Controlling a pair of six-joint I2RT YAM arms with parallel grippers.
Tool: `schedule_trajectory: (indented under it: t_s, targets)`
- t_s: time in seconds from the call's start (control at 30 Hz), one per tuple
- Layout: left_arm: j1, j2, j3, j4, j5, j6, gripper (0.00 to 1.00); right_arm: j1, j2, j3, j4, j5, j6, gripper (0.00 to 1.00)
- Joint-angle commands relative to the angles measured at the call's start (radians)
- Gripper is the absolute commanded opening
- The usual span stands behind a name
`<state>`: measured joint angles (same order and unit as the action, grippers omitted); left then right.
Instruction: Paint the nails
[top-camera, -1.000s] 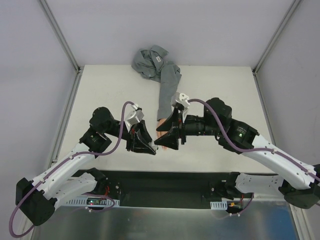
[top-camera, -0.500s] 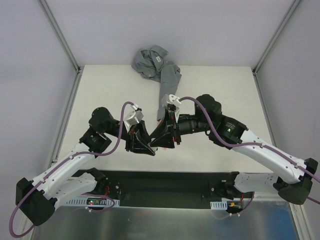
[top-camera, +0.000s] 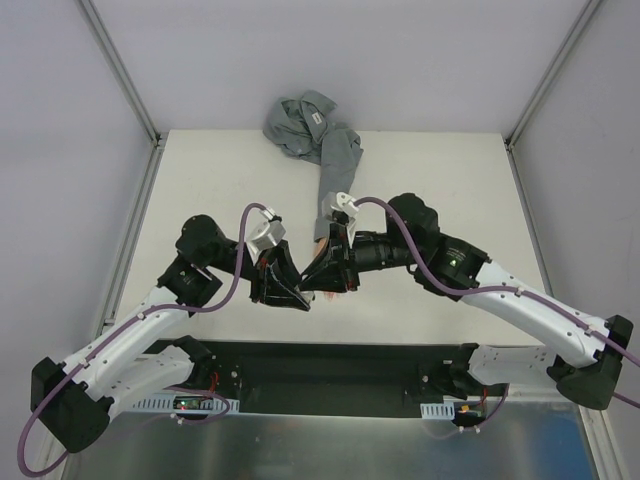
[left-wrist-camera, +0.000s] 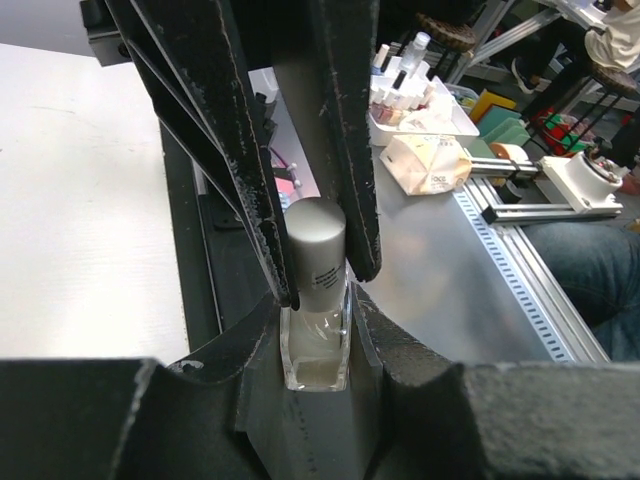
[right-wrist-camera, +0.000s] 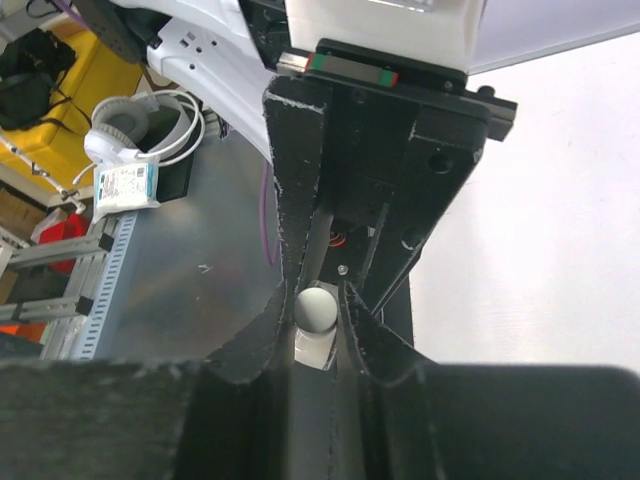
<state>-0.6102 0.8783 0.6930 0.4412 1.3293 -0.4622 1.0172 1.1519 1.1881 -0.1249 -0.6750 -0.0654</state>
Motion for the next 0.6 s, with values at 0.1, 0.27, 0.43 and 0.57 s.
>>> schedule_trajectory:
  t_s: [0.1,0.27,0.43,0.57]
  targets:
    - [0.03,-0.058,0.037,-0.074,-0.184,0.132,0.0,0.052,-0.05,-0.01,0.022,0.191,0.038,0.01]
    - [0.096,-0.108,0.046,-0.263,-0.525,0.203,0.0,0.326,-0.008,0.057,-0.173,1.007,0.116,0.01]
    - [0.175,-0.114,0.036,-0.272,-0.645,0.155,0.0,0.563,0.155,0.188,-0.418,1.79,0.478,0.01]
    - [0.175,-0.099,0.036,-0.268,-0.605,0.154,0.0,0.561,0.174,0.228,-0.358,1.754,0.359,0.01]
